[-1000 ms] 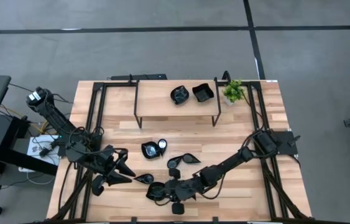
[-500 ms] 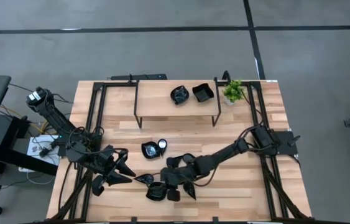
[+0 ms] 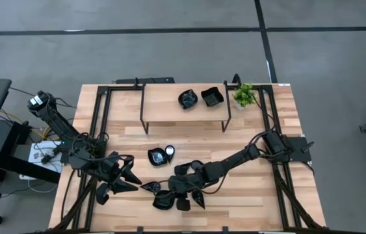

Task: Pick & Place Mini shaped plates
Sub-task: Stack the black leaf shaped plate on the black leaf shaped plate on the shelf

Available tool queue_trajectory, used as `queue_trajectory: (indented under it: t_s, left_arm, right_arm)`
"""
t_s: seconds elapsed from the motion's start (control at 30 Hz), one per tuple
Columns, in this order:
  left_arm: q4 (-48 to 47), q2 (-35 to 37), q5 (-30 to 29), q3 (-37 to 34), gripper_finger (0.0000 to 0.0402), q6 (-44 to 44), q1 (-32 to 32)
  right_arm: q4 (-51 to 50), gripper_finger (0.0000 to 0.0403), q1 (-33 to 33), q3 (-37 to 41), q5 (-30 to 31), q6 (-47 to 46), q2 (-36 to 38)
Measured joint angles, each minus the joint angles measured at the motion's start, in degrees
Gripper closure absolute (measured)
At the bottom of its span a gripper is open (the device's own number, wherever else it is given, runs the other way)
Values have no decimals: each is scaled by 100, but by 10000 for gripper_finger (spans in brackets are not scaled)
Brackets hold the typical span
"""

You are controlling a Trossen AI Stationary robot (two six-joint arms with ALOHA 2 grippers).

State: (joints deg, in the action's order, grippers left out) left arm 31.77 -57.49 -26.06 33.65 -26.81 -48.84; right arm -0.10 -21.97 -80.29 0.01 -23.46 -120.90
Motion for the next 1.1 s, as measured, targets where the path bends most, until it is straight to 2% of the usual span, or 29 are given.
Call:
queue_trajectory:
  t_s: [1.1]
  left_arm:
    - [3,0,0,-2,289,-2,0]
  right_arm:
    - [-4,315,63,2,15,153,-114]
